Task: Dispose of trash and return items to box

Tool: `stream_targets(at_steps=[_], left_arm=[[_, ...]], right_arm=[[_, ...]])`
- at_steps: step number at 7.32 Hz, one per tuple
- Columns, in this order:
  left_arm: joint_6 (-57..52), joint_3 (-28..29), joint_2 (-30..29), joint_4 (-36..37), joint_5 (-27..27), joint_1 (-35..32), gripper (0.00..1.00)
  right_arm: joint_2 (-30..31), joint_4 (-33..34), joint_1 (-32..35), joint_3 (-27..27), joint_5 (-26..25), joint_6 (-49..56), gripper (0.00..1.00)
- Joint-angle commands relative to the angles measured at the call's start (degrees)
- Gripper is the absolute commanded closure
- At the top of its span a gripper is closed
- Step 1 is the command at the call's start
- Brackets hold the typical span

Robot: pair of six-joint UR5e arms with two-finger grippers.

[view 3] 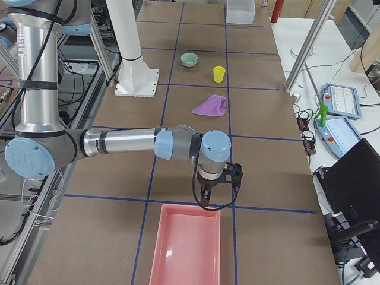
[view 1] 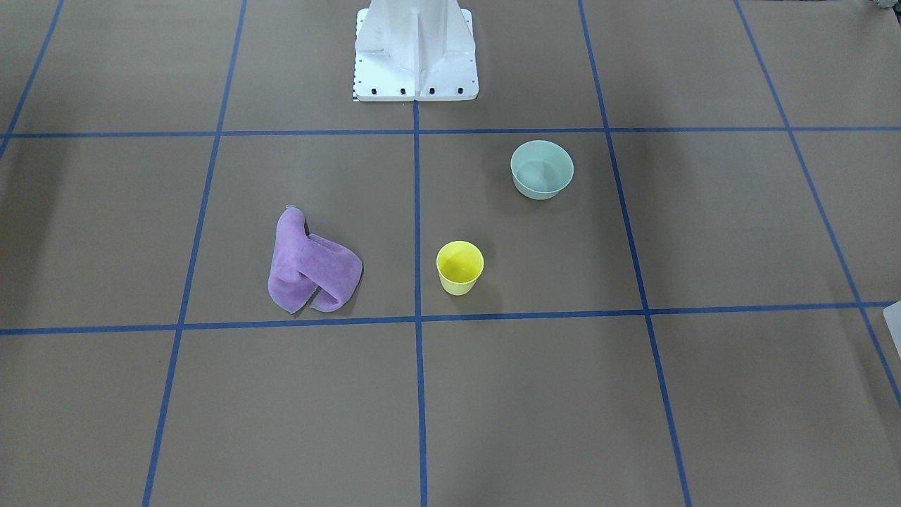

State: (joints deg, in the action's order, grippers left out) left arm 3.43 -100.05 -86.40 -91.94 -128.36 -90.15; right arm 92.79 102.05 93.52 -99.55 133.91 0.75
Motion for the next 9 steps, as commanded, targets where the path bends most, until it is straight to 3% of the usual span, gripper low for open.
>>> stream_targets(at_steps=[1,9], left_arm=[[0.0,0.03,-0.09,0.0,0.3,-0.03,0.02],[0.52,-0.49,-0.87,-0.61,2.85,0.15,0.01]], right_arm=[[0.02,-0.01,0.0,-0.03,0.12,-0.05,0.0],[0.11,-0.1,0.0,-0.12,0.47,-0.05,0.0]])
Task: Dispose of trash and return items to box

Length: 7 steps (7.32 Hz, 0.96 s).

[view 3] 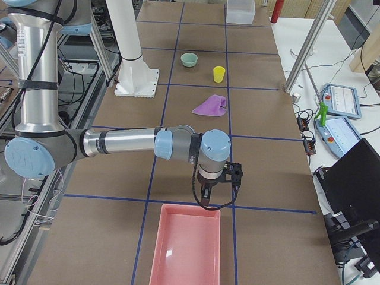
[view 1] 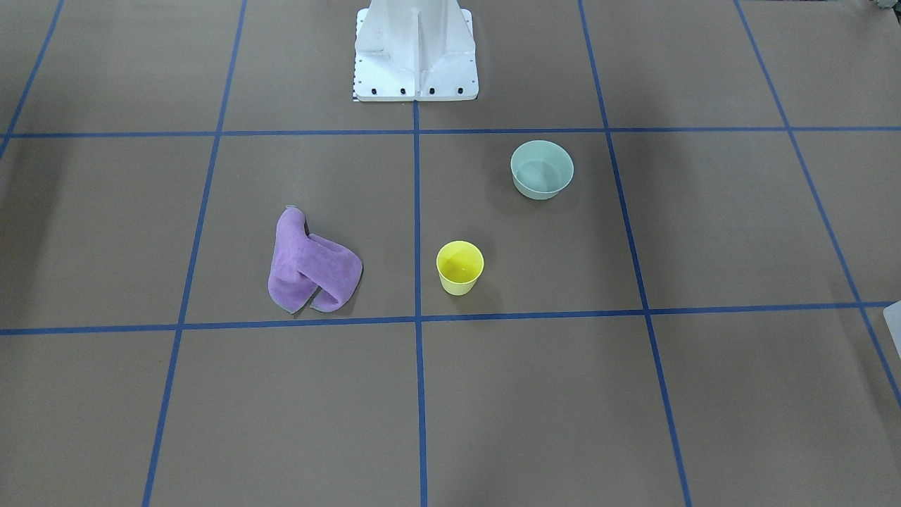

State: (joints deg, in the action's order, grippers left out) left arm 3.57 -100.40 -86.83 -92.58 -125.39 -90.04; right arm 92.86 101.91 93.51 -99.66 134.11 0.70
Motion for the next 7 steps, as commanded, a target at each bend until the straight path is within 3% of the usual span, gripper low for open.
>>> stream_targets(at_steps=[1,5,7], left_arm=[[-0.22,-0.14,-0.18,-0.31,-0.29,0.04,0.02],[0.91,-2.5,0.26,-2.43,-1.17,0.04,0.02],[9.4,-5.13,0.26,-2.51,-6.94,1.52,0.01]], right_arm=[[-0.05,0.04,0.09,0.0,0.27,0.0,0.0],[-0.57,0.04,0.09,-0.27,0.62,-0.7,0.0],[0.04,-0.75,0.09,-0.09,-0.08,-0.7,0.0]])
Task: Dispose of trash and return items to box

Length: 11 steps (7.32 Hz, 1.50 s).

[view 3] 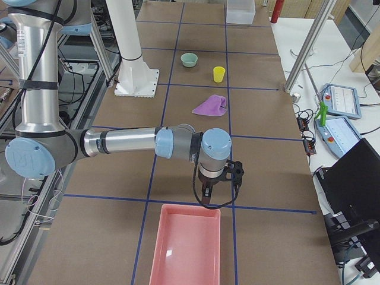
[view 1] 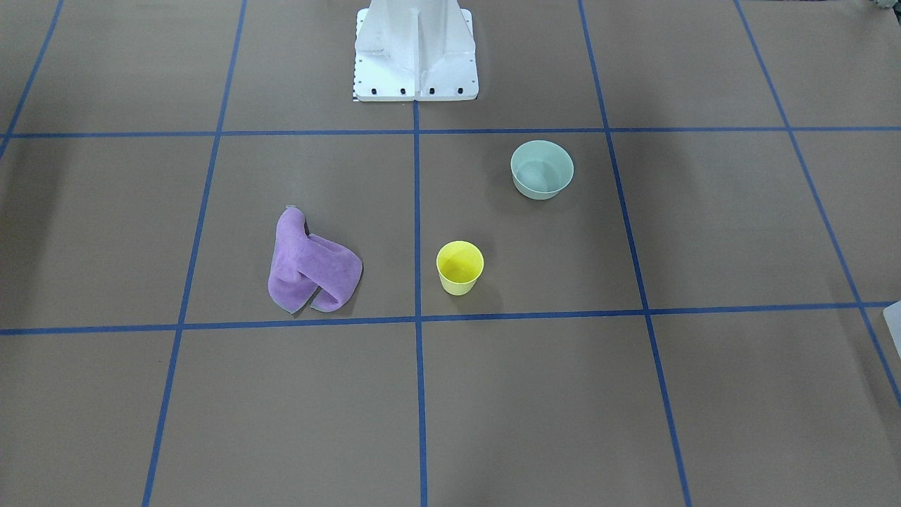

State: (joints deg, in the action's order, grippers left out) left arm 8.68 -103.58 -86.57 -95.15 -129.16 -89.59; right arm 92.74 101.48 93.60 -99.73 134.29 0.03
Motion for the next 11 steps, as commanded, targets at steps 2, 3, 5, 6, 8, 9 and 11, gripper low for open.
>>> stream_targets(at_steps=[2,3,5,6,8,9,11], left_arm=[[21.96,-9.75,0.97,0.22,-3.2,10.16,0.02],[33.22,-14.84,1.14,0.22,-3.03,16.14,0.02],[52.75,-23.12,0.27,-0.04,-2.33,29.92,0.02],[64.07,-24.72,-3.48,-0.13,3.33,37.92,0.02],[70.93,-25.62,-5.96,-0.13,18.44,54.62,0.02],[72.43,-24.66,-7.8,-0.13,19.46,57.74,0.02],[72.36,-18.01,-12.1,-0.3,21.05,59.87,0.02]], right_arm=[[-1.59,0.29,-0.09,0.14,-0.34,-0.21,0.0],[-1.25,-0.14,0.0,-0.29,-0.61,-0.12,0.0],[-1.51,0.12,-0.09,-0.29,-2.96,-0.38,0.0],[-1.43,0.21,-0.09,-0.29,-3.07,-0.38,0.0],[-1.51,0.3,-0.09,-0.38,-2.54,-0.47,0.0],[-1.51,0.3,-0.09,-0.38,-2.37,-0.47,0.0],[-1.51,0.3,-0.09,-0.38,-1.23,-0.47,0.0]])
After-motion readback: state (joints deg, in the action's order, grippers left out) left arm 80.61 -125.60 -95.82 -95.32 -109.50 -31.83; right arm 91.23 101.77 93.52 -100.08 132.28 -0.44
